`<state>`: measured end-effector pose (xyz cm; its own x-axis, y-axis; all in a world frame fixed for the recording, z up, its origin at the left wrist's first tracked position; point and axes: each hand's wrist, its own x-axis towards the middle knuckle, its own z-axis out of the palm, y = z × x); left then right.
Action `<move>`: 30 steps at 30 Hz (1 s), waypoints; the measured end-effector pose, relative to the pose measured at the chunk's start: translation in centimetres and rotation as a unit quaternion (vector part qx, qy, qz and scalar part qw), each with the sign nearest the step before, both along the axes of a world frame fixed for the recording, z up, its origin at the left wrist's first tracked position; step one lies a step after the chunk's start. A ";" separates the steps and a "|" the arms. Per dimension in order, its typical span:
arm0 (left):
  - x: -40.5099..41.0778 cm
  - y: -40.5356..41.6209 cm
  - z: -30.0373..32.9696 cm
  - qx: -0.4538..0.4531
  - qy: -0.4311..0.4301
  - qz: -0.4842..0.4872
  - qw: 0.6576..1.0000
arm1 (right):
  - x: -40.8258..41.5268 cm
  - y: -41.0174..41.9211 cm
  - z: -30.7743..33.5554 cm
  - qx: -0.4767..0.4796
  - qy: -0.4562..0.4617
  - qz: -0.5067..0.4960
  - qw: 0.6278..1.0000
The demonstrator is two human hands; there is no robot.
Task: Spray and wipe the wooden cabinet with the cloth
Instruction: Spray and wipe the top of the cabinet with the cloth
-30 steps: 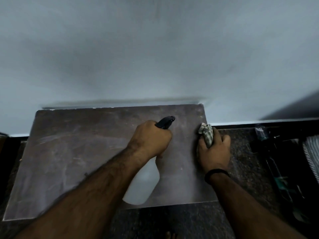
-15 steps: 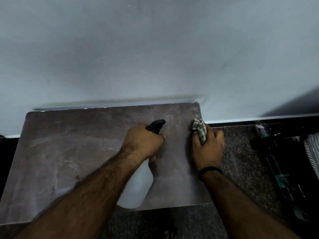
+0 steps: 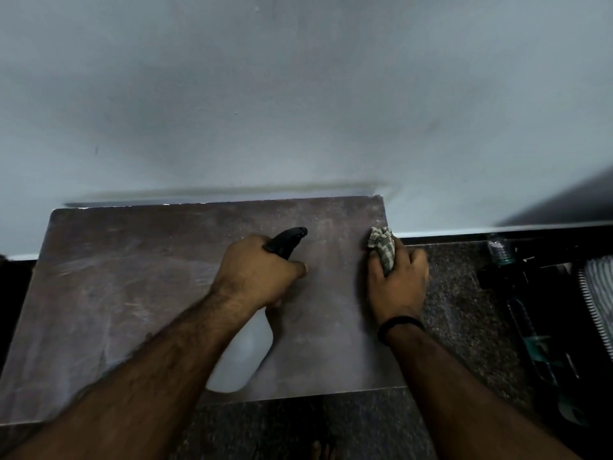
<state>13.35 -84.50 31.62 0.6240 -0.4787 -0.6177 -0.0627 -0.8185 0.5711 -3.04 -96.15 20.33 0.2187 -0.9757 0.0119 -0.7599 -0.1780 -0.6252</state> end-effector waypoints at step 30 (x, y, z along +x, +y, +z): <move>-12.6 7.0 -4.1 -0.105 -0.002 0.175 0.979 | -0.2 0.7 -0.8 -0.037 0.022 0.030 0.999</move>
<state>0.70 -77.46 27.50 0.7742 -0.3509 -0.5268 0.1990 -0.6551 0.7289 -3.26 -95.48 19.58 0.2786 -0.9577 0.0716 -0.7730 -0.2678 -0.5751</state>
